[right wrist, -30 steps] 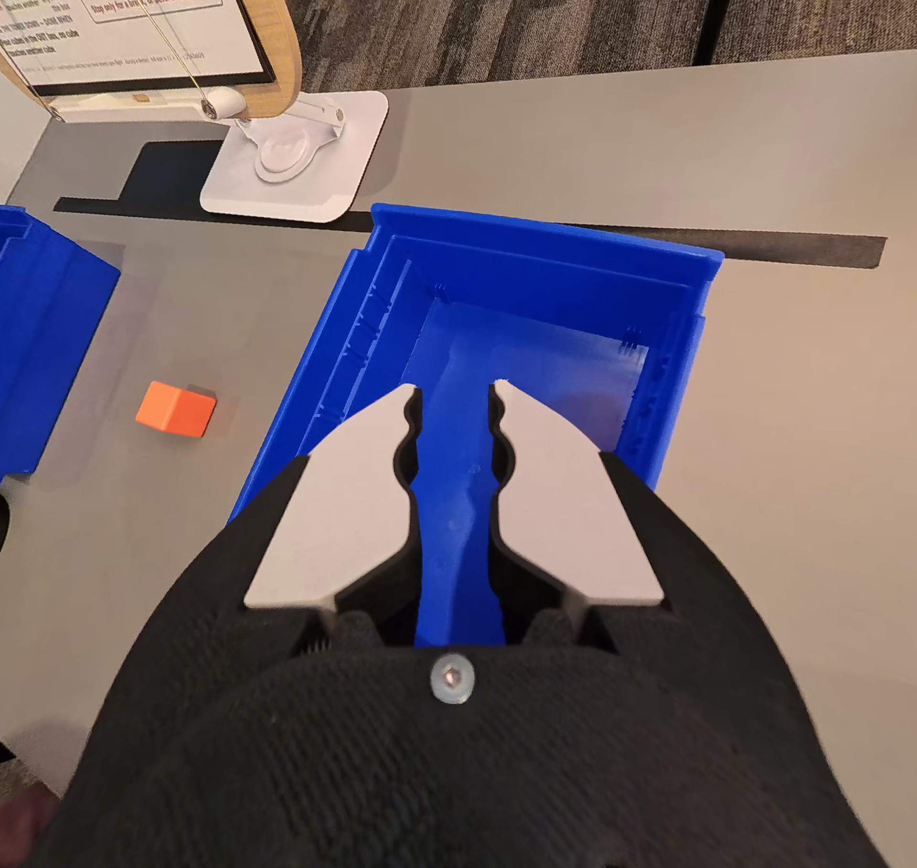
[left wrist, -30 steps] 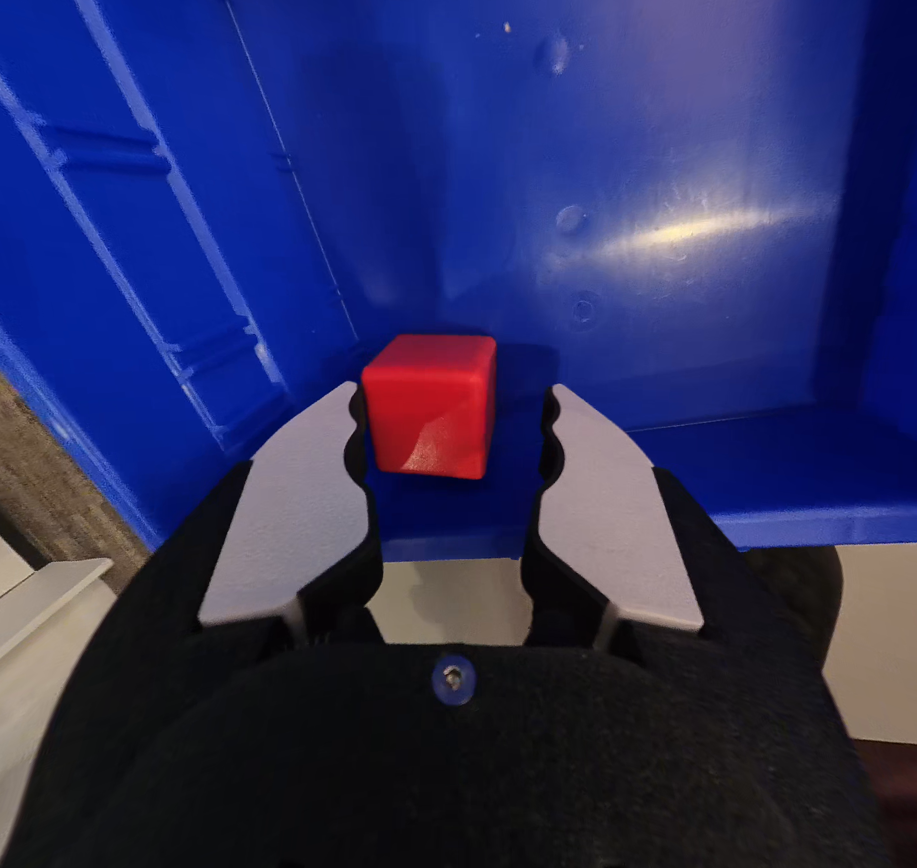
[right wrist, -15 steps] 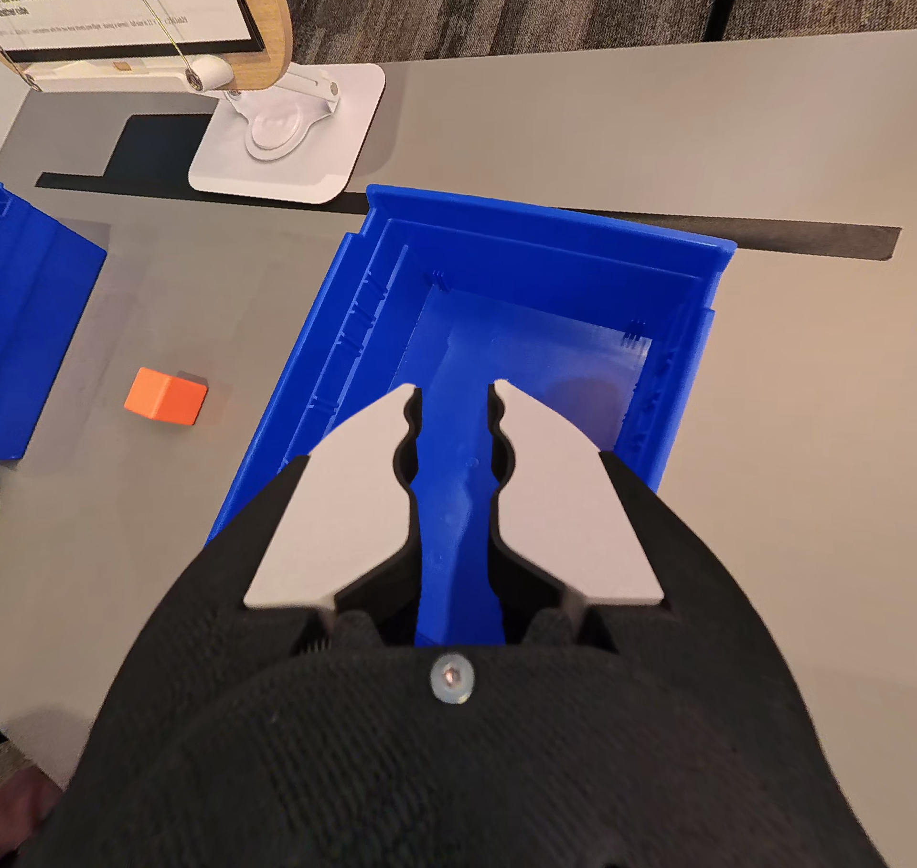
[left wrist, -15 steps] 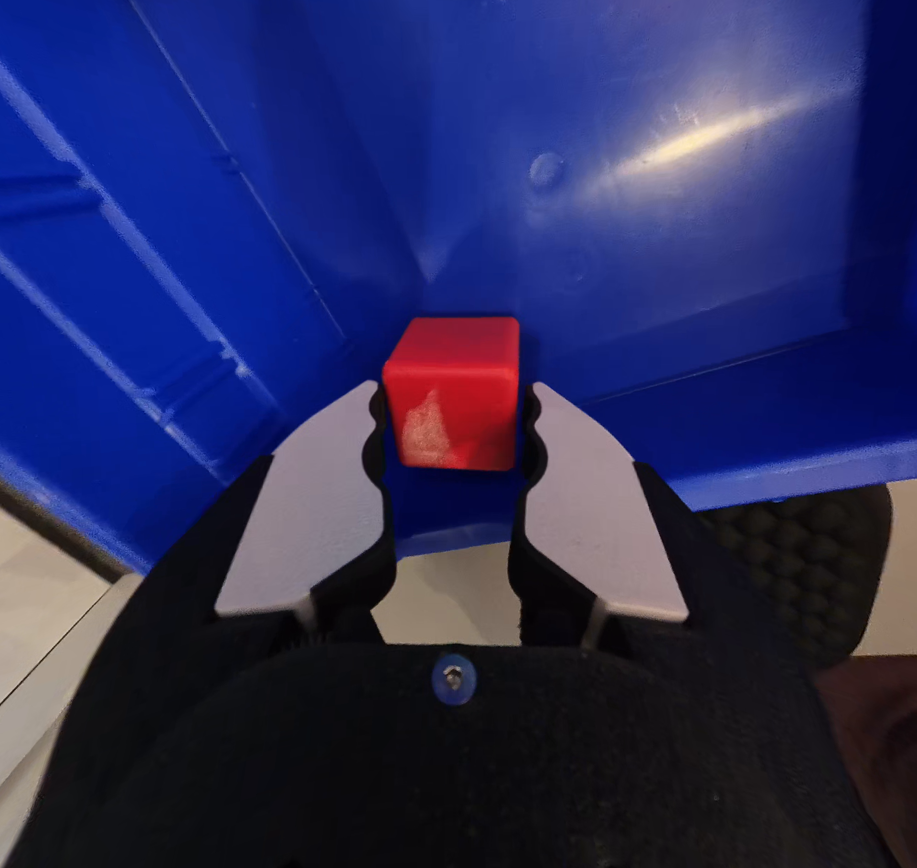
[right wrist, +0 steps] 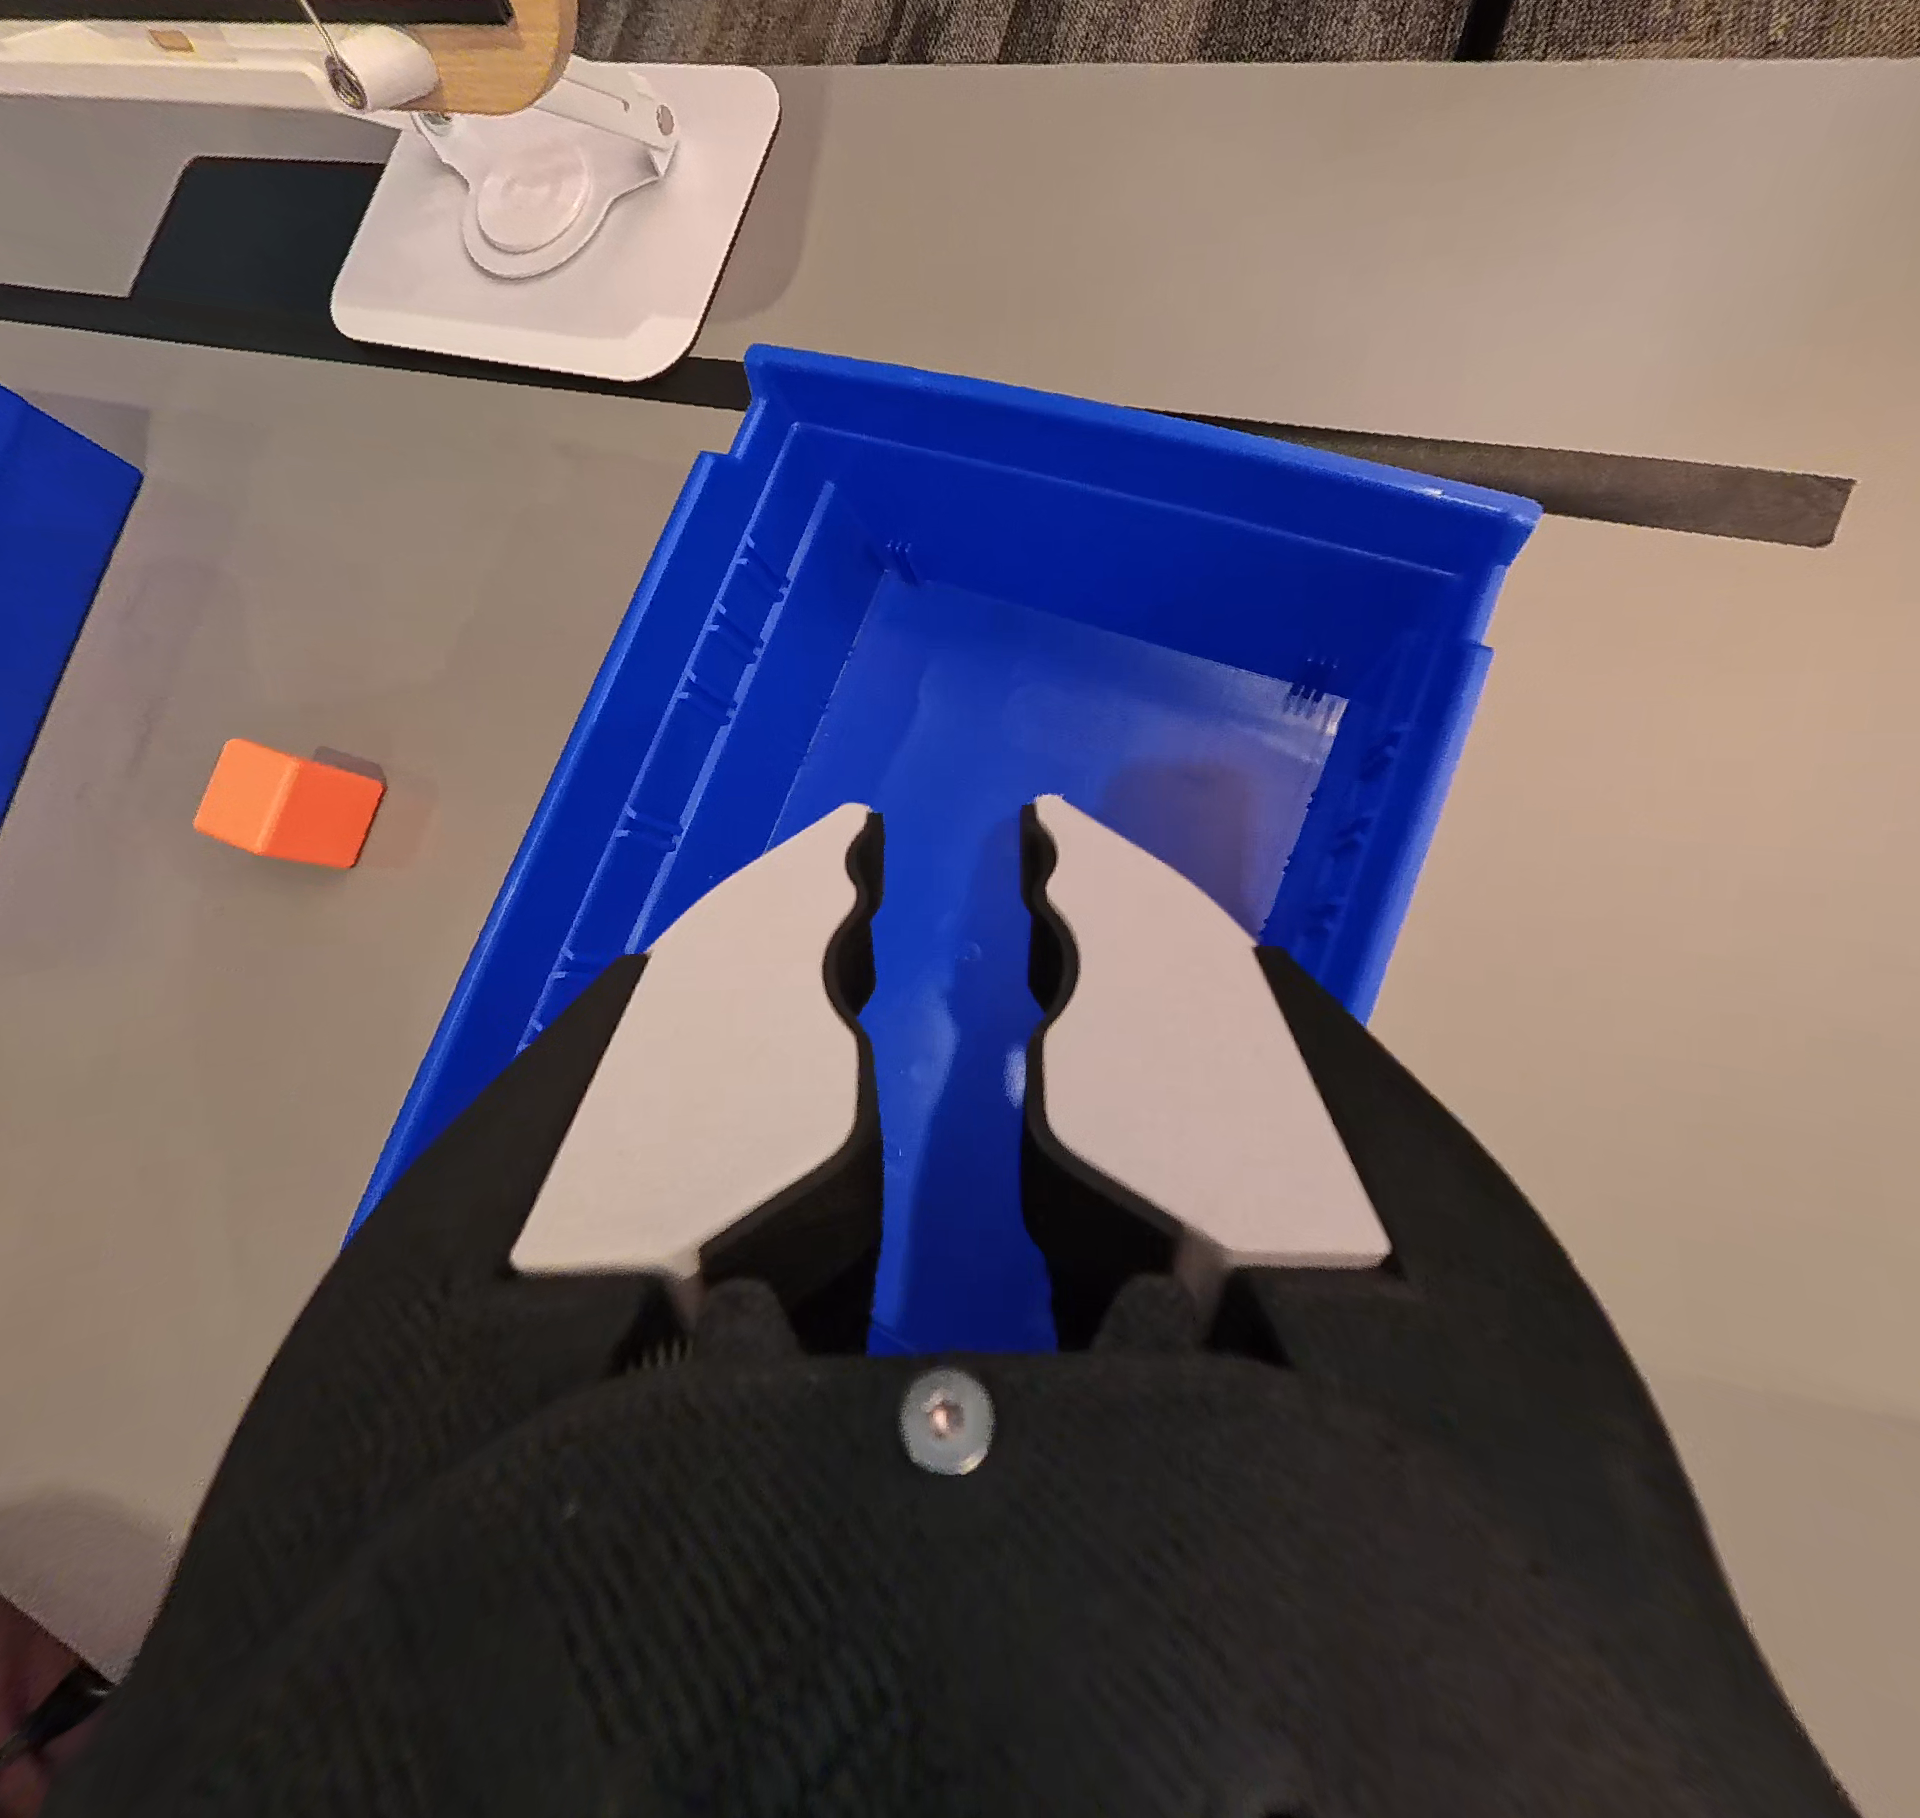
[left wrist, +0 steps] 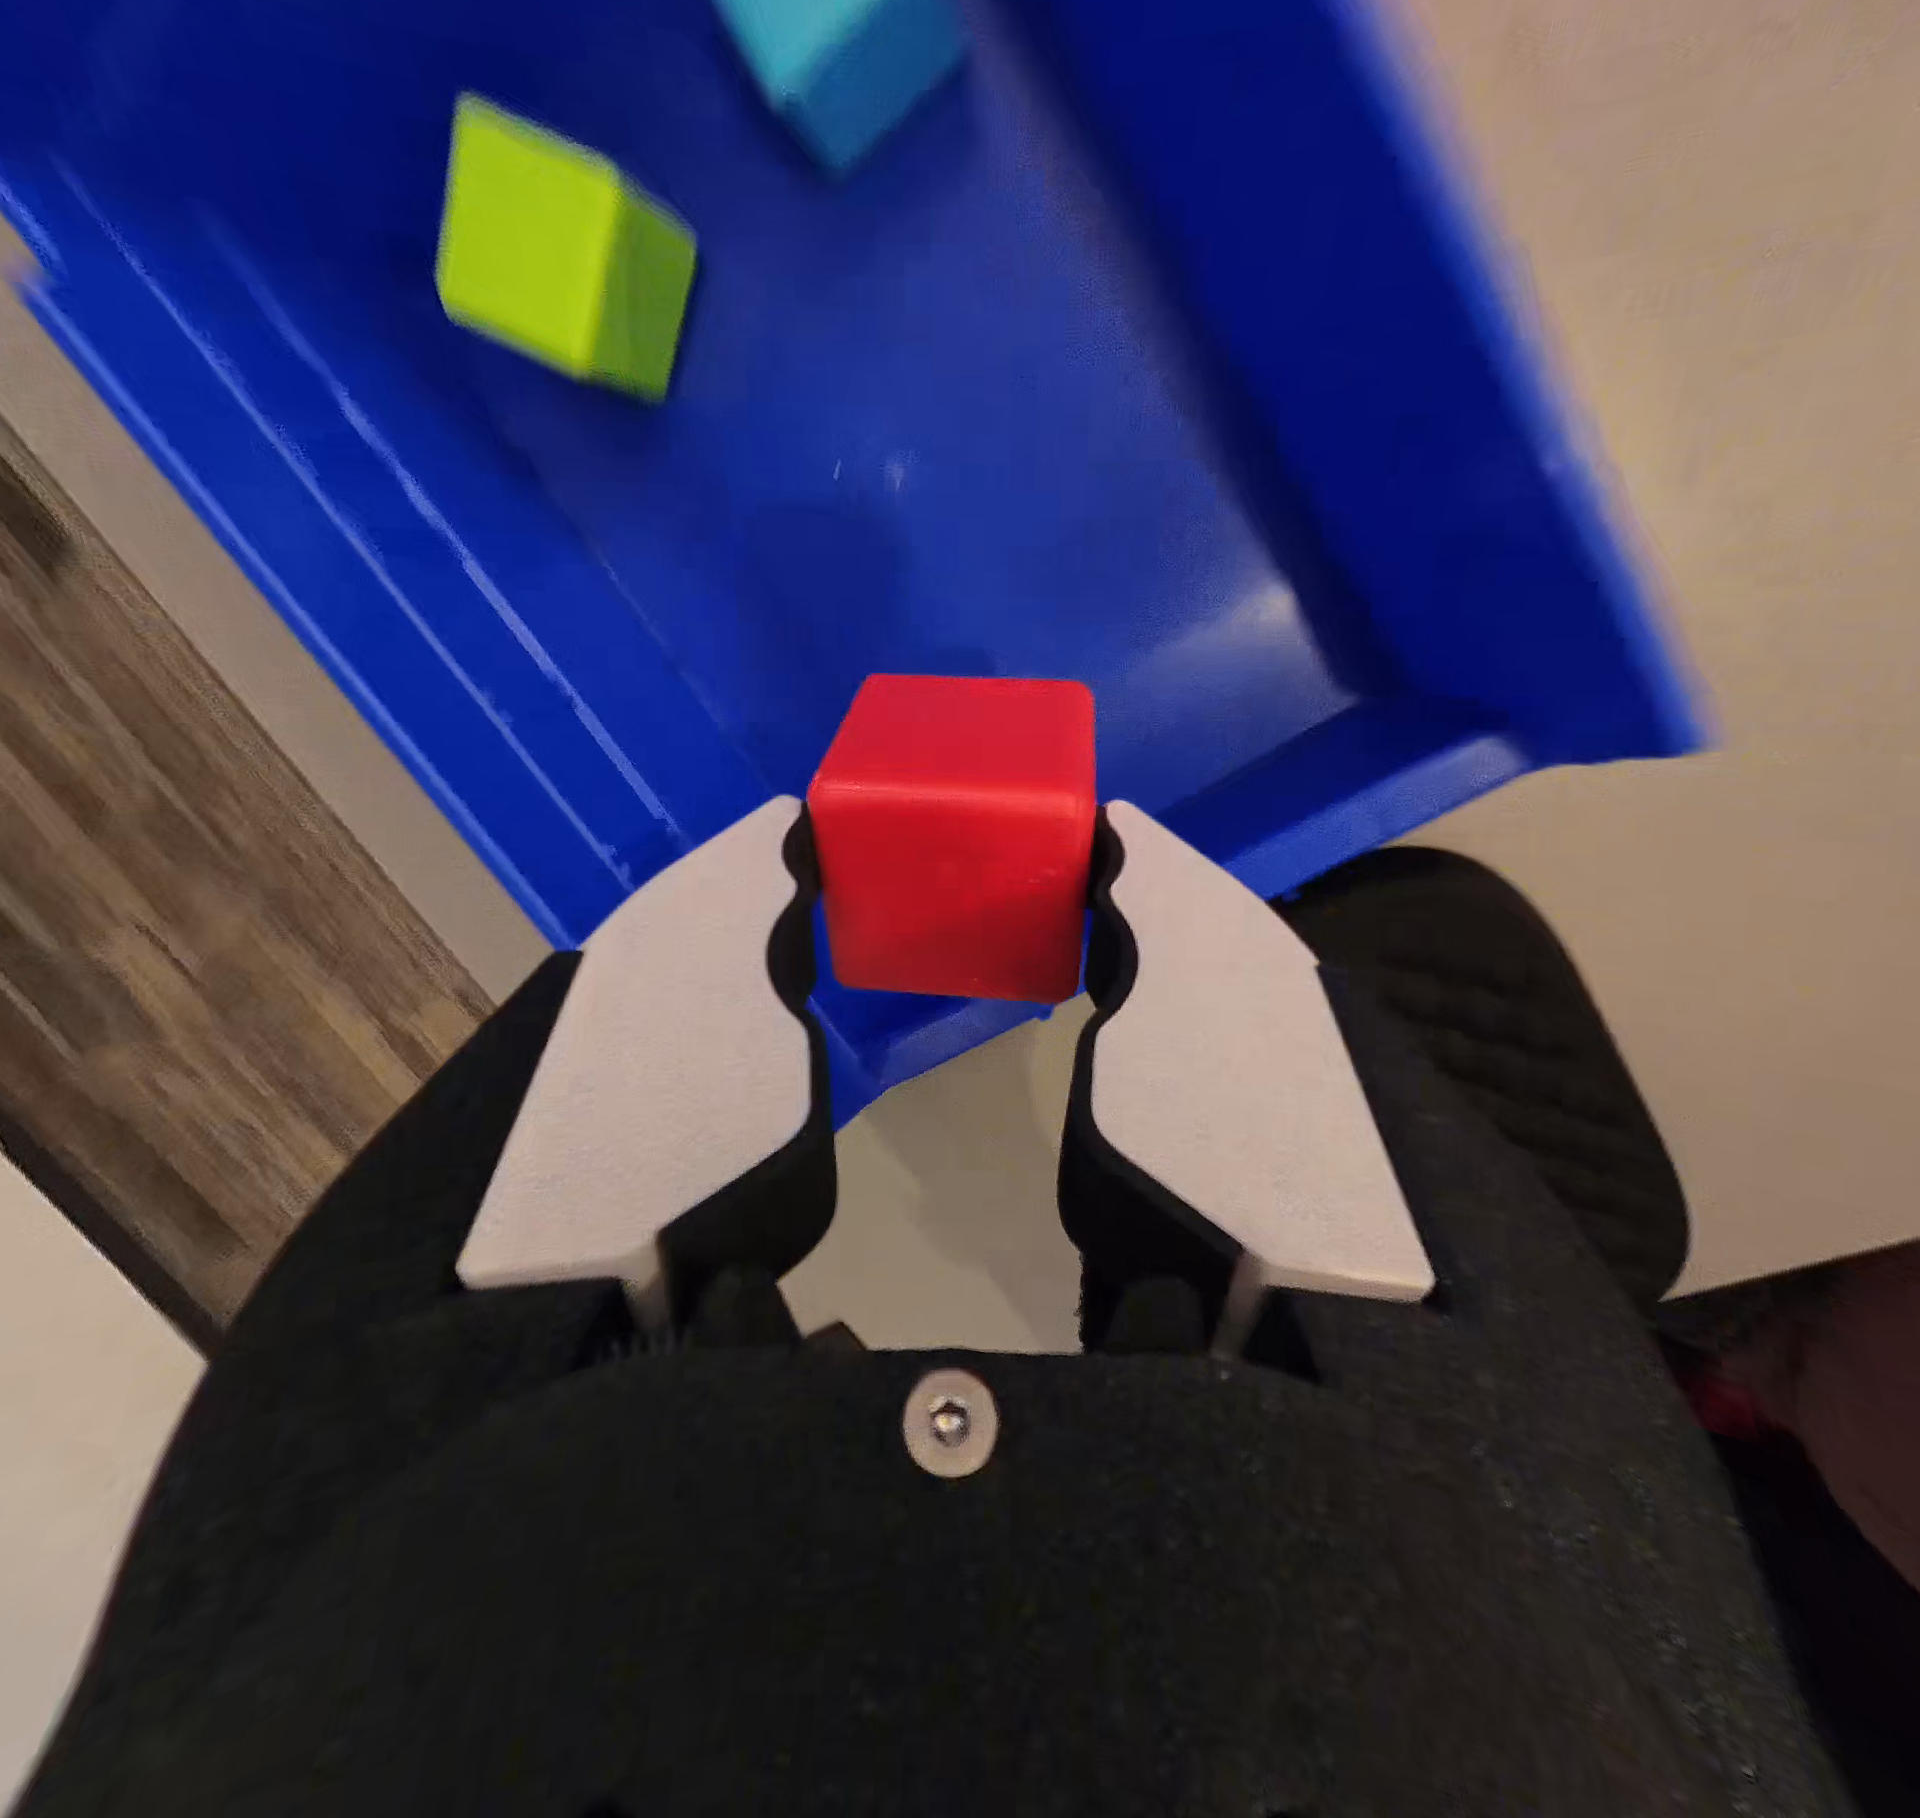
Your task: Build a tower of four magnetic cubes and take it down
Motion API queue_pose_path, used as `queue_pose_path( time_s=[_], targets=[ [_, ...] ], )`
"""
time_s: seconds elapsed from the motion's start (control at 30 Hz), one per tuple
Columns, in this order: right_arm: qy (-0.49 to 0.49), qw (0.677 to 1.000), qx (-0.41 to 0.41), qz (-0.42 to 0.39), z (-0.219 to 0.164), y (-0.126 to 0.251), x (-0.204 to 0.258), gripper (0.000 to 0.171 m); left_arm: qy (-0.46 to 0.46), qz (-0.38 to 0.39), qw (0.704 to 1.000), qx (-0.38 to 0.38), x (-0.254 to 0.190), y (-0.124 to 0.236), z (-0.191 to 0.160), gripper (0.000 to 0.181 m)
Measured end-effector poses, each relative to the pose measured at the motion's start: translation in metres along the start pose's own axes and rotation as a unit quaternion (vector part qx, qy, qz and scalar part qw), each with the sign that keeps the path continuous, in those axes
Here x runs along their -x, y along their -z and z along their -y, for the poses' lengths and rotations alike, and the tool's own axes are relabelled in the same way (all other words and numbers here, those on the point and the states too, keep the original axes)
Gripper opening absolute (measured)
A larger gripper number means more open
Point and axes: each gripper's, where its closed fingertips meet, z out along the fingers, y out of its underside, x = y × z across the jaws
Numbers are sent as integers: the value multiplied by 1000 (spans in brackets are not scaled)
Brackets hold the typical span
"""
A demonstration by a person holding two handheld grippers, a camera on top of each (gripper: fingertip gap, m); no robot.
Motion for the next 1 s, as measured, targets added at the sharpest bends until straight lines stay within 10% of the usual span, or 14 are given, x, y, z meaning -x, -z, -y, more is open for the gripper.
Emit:
queue_pose_path(
  time_s=[0.2, 0.47, 1.0],
  targets=[
    [17, 1000, -7, -2, 4, 6, 9, 27, -163, -19, 981, -103, -82, 49, 95, 49],
    [53, 998, -22, 14, 9, 18, 27, 26, -374, -50, 919, -117, -181, 3, 185, 49],
    [26, 999, -16, 34, 1, 16, 11, 27, -451, -76, 889, -29, -218, -51, 217, 49]
  ],
)
